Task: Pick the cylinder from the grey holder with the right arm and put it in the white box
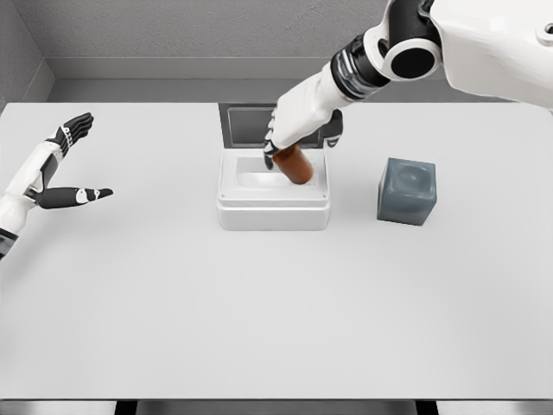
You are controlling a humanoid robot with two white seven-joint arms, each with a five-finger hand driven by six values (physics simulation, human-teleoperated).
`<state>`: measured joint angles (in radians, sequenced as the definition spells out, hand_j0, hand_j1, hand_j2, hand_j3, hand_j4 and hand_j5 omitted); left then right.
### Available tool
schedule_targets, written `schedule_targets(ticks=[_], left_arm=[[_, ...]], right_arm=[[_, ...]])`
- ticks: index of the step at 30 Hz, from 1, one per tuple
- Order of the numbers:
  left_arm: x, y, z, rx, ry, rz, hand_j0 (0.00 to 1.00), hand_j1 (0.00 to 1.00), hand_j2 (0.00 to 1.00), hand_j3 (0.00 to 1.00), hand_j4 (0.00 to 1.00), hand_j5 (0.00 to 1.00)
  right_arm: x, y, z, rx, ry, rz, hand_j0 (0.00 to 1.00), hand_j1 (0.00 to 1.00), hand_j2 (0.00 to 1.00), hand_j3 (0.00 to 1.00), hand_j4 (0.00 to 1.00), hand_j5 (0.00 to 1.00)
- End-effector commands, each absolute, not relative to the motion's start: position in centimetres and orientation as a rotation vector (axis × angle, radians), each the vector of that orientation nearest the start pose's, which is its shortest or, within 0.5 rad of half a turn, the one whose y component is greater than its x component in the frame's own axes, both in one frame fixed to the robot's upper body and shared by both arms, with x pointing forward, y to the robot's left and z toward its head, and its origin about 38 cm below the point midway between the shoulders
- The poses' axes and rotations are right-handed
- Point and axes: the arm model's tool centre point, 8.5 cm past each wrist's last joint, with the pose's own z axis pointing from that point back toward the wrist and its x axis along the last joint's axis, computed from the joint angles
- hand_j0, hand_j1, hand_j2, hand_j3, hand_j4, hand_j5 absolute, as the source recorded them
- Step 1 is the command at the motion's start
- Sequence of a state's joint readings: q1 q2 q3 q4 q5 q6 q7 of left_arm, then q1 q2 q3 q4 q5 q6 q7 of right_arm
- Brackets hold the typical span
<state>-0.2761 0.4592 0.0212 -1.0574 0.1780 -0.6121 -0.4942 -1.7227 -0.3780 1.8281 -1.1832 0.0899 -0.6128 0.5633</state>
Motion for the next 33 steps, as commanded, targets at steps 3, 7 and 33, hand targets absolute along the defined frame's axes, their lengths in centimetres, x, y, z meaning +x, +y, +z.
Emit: schedule_targets(ticks=[3, 7, 33], left_arm=[[41.3, 40.7, 11.2, 0.084, -1.816, -0.673, 1.00, 1.00, 1.00, 1.00, 1.00, 1.00], [41.2, 40.9, 10.9, 0.085, -1.807, -0.667, 1.00, 1.00, 1.00, 1.00, 1.00, 1.00], [41.7, 41.7, 10.2, 0.140, -1.724, -0.751, 0.67, 0.67, 0.67, 0.67, 0.67, 0.67]], right_arm=[[48.4, -7.4, 32.3, 0.317, 1.010, -2.996, 1.00, 1.00, 1.00, 1.00, 1.00, 1.00], [47.5, -6.6, 33.8, 0.313, 1.054, -2.942, 1.00, 1.00, 1.00, 1.00, 1.00, 1.00], [46.7, -32.6, 34.4, 0.486, 2.149, -3.046, 1.00, 1.00, 1.00, 1.00, 1.00, 1.00]])
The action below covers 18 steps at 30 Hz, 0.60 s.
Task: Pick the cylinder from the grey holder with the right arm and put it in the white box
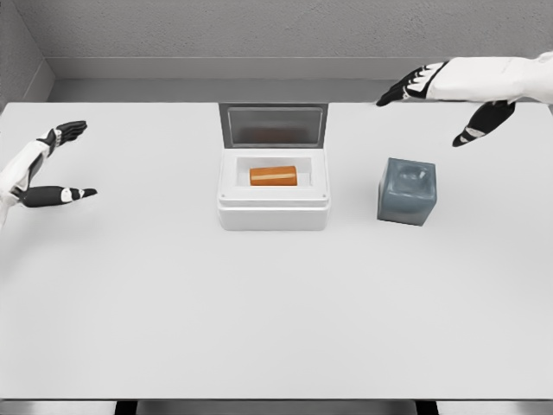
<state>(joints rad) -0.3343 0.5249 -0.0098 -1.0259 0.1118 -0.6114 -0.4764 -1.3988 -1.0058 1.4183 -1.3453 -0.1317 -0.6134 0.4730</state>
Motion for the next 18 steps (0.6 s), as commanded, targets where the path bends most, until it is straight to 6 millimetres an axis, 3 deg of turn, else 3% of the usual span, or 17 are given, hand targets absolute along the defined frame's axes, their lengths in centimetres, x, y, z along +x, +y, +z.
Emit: schedule_targets(ticks=[1, 3, 4, 6, 11, 13, 18], left_arm=[[42.6, 41.0, 10.2, 0.122, -1.737, -0.725, 0.59, 0.59, 0.59, 0.59, 0.59, 0.59], [44.5, 39.6, 10.3, 0.095, -1.763, -0.674, 0.52, 0.52, 0.52, 0.52, 0.52, 0.52], [44.9, 39.1, 9.9, 0.080, -1.757, -0.660, 0.42, 0.42, 0.42, 0.42, 0.42, 0.42], [45.1, 38.0, 8.2, 0.048, -1.720, -0.649, 0.38, 0.38, 0.38, 0.38, 0.38, 0.38], [49.3, 34.8, 9.4, -0.010, -1.717, -0.636, 0.39, 0.39, 0.39, 0.39, 0.39, 0.39], [49.9, 33.3, 9.0, -0.039, -1.712, -0.628, 0.43, 0.43, 0.43, 0.43, 0.43, 0.43], [51.8, 30.7, 10.1, -0.061, -1.715, -0.659, 0.43, 0.43, 0.43, 0.43, 0.43, 0.43]], right_arm=[[46.7, -32.7, 34.0, -0.324, -1.448, 2.034, 1.00, 1.00, 1.00, 1.00, 1.00, 1.00], [46.7, -32.7, 33.8, -0.322, -1.449, 2.029, 1.00, 1.00, 1.00, 1.00, 1.00, 1.00], [46.8, -32.6, 33.8, -0.322, -1.449, 2.032, 1.00, 1.00, 1.00, 1.00, 1.00, 1.00], [46.8, -32.7, 33.7, -0.328, -1.443, 2.034, 1.00, 1.00, 1.00, 1.00, 1.00, 1.00], [46.6, -32.8, 32.9, -0.314, -1.430, 2.034, 1.00, 1.00, 1.00, 1.00, 1.00, 1.00], [46.4, -33.4, 32.6, -0.315, -1.414, 2.030, 1.00, 1.00, 1.00, 1.00, 1.00, 1.00], [46.4, -33.6, 32.4, -0.310, -1.412, 2.022, 1.00, 1.00, 1.00, 1.00, 1.00, 1.00]])
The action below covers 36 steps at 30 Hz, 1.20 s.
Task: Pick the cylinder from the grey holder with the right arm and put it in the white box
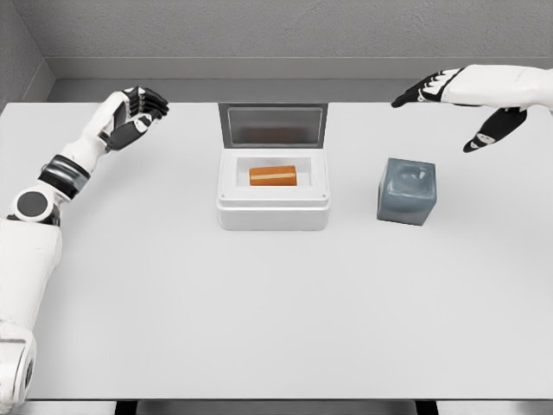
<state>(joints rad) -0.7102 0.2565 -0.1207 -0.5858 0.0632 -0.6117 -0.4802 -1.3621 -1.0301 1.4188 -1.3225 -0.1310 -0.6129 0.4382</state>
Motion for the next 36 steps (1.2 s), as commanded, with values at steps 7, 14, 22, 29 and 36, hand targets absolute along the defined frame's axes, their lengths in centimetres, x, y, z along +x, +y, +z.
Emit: schedule_targets(ticks=[7, 14, 22, 29, 36], left_arm=[[53.3, 28.7, 11.6, -0.061, -1.719, -0.713, 0.44, 0.44, 0.44, 0.44, 0.44, 0.44], [54.9, 27.9, 13.0, -0.079, -1.738, -0.644, 0.44, 0.44, 0.44, 0.44, 0.44, 0.44], [55.3, 26.2, 13.0, -0.104, -1.729, -0.653, 0.43, 0.43, 0.43, 0.43, 0.43, 0.43], [55.9, 25.6, 13.7, -0.069, -1.717, -0.727, 0.43, 0.43, 0.43, 0.43, 0.43, 0.43], [56.1, 25.4, 14.1, -0.044, -1.699, -0.785, 0.43, 0.43, 0.43, 0.43, 0.43, 0.43]], right_arm=[[46.5, -33.7, 32.3, -0.314, -1.406, 2.023, 1.00, 1.00, 1.00, 1.00, 1.00, 1.00], [46.5, -34.0, 32.0, -0.312, -1.397, 2.017, 1.00, 1.00, 1.00, 1.00, 1.00, 1.00], [46.5, -33.8, 31.9, -0.308, -1.400, 2.019, 1.00, 1.00, 1.00, 1.00, 1.00, 1.00], [46.5, -33.8, 31.9, -0.309, -1.399, 2.018, 1.00, 1.00, 1.00, 1.00, 1.00, 1.00], [46.5, -33.8, 31.9, -0.309, -1.399, 2.018, 1.00, 1.00, 1.00, 1.00, 1.00, 1.00]])
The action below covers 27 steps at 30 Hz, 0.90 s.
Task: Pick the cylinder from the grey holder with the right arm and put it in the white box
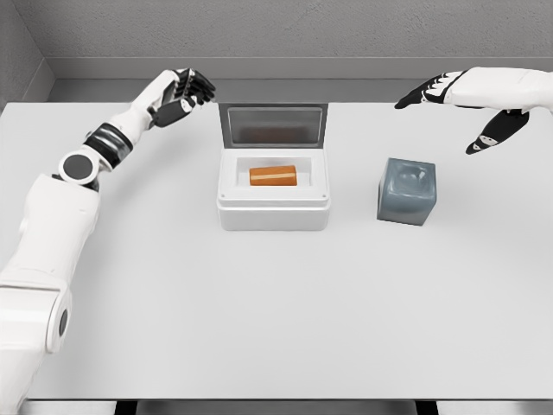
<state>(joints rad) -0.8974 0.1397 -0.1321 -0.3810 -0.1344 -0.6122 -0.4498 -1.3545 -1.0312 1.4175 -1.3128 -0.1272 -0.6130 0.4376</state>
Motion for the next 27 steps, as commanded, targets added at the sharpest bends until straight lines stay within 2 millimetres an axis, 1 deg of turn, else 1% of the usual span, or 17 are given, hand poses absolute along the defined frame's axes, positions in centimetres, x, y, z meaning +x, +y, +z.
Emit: schedule_targets(ticks=[1, 4, 6, 11, 15, 18, 27], left_arm=[[56.2, 25.5, 14.1, -0.043, -1.700, -0.779, 0.43, 0.43, 0.43, 0.43, 0.43, 0.43], [56.4, 25.6, 14.5, -0.038, -1.702, -0.765, 0.43, 0.43, 0.43, 0.43, 0.43, 0.43], [56.5, 25.7, 14.3, -0.032, -1.694, -0.751, 0.43, 0.43, 0.43, 0.43, 0.43, 0.43], [56.5, 24.1, 13.9, -0.059, -1.693, -0.764, 0.43, 0.43, 0.43, 0.43, 0.43, 0.43], [56.4, 23.5, 13.8, -0.069, -1.694, -0.769, 0.42, 0.42, 0.42, 0.42, 0.42, 0.42], [56.4, 23.4, 13.8, -0.067, -1.688, -0.786, 0.42, 0.42, 0.42, 0.42, 0.42, 0.42], [56.3, 24.1, 13.9, -0.064, -1.683, -0.807, 0.42, 0.42, 0.42, 0.42, 0.42, 0.42]], right_arm=[[46.5, -33.8, 31.9, -0.309, -1.399, 2.018, 1.00, 1.00, 1.00, 1.00, 1.00, 1.00], [46.4, -33.9, 31.9, -0.311, -1.398, 2.017, 1.00, 1.00, 1.00, 1.00, 1.00, 1.00], [46.4, -33.9, 31.9, -0.311, -1.398, 2.017, 1.00, 1.00, 1.00, 1.00, 1.00, 1.00], [46.4, -33.9, 31.9, -0.311, -1.398, 2.017, 1.00, 1.00, 1.00, 1.00, 1.00, 1.00], [46.5, -34.0, 31.9, -0.312, -1.397, 2.016, 1.00, 1.00, 1.00, 1.00, 1.00, 1.00], [46.5, -34.0, 31.9, -0.313, -1.396, 2.015, 1.00, 1.00, 1.00, 1.00, 1.00, 1.00], [46.5, -34.0, 31.9, -0.312, -1.397, 2.016, 1.00, 1.00, 1.00, 1.00, 1.00, 1.00]])
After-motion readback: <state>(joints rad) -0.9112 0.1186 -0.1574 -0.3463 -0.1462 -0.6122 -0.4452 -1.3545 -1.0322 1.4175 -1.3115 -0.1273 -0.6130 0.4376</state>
